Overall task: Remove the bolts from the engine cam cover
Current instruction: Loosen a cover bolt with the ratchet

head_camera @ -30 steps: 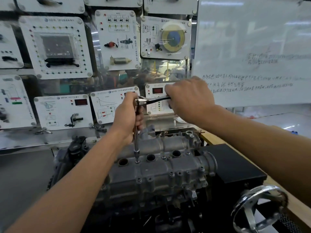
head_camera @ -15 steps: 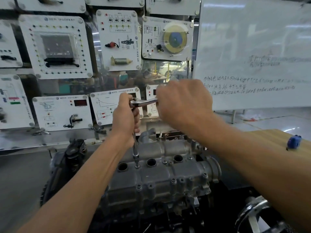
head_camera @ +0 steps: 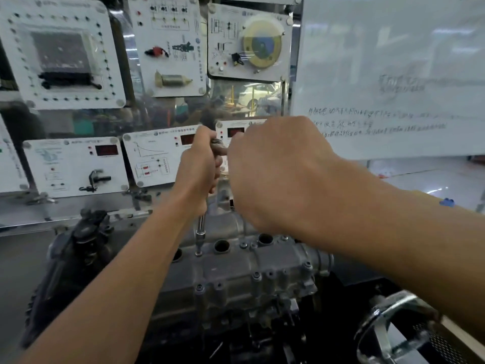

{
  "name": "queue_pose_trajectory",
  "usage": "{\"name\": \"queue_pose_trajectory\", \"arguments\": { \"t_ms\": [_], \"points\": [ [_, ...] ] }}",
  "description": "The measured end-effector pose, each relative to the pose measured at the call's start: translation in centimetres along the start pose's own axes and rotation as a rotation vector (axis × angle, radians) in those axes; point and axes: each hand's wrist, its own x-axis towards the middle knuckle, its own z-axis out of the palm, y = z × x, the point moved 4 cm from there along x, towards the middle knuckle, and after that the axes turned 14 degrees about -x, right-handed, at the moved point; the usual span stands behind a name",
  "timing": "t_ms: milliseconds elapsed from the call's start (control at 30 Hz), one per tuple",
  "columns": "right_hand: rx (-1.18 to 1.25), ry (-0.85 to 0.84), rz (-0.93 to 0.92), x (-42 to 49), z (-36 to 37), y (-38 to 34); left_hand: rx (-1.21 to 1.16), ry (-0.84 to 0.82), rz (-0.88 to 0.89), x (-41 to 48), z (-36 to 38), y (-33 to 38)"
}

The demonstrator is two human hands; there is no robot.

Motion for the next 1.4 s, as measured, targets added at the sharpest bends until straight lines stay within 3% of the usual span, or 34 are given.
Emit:
{"name": "queue_pose_trajectory", "arguments": {
  "t_ms": [133, 233, 300, 333, 400, 500, 600, 700, 733, 800, 867, 967, 1033, 1200, 1300, 1400],
  "points": [
    [-0.041, 0.144, 0.062, 0.0, -0.3, -0.3, -0.059, -0.108, -0.068, 0.3, -0.9, 0.8],
    [0.078, 0.212, 0.213, 2.4, 4.2, 1.1, -0.260, -0.536, -0.384, -0.3, -2.2, 1.6],
    [0.331, 0.236, 0.289, 4.1, 7.0, 1.6, -0.124, -0.780, -0.384, -2.0, -0.9, 1.0],
    [0.431, 0.226, 0.308, 4.9, 7.8, 1.2, -0.038, -0.802, -0.352, -2.5, 0.0, 0.8],
    [0.509, 0.171, 0.338, 6.0, 8.6, 0.2, -0.010, -0.660, -0.330, -2.3, 0.6, 1.0],
    [0.271, 0.117, 0.369, 4.7, 7.3, 0.5, -0.161, -0.427, -0.253, -0.4, -1.6, 1.6],
    [0.040, 0.183, 0.311, 1.2, 2.9, 0.5, -0.229, -0.257, -0.184, 0.2, -2.8, 1.3],
    [0.220, -0.001, 0.241, 0.2, 1.3, 0.1, -0.067, -0.157, -0.002, -0.2, -1.1, 1.5],
    [0.262, -0.011, 0.254, 0.2, 1.3, -0.2, -0.032, -0.146, 0.032, -0.3, -1.1, 1.7],
    [0.160, 0.141, 0.340, 0.9, 2.0, 0.0, -0.144, -0.155, -0.059, -0.2, -2.2, 1.6],
    [0.194, 0.231, 0.431, 2.6, 4.7, 1.2, -0.264, -0.346, -0.197, -1.0, -2.1, 1.2],
    [0.532, 0.293, 0.413, 5.4, 8.4, 2.0, -0.065, -0.639, -0.288, -2.7, 0.5, 0.3],
    [0.560, 0.293, 0.383, 6.2, 9.6, 1.5, -0.034, -0.601, -0.306, -2.4, 0.7, 0.7],
    [0.339, 0.179, 0.388, 2.0, 8.8, 5.4, -0.158, -0.403, -0.190, -0.9, -0.5, 2.0],
    [0.176, 0.117, 0.399, -2.2, 6.1, 8.2, -0.223, -0.397, -0.084, -1.2, 3.0, 2.2],
    [0.065, 0.055, 0.455, -5.5, 4.3, 10.4, -0.291, -0.365, -0.119, -1.5, 7.5, 1.1]
  ]
}}
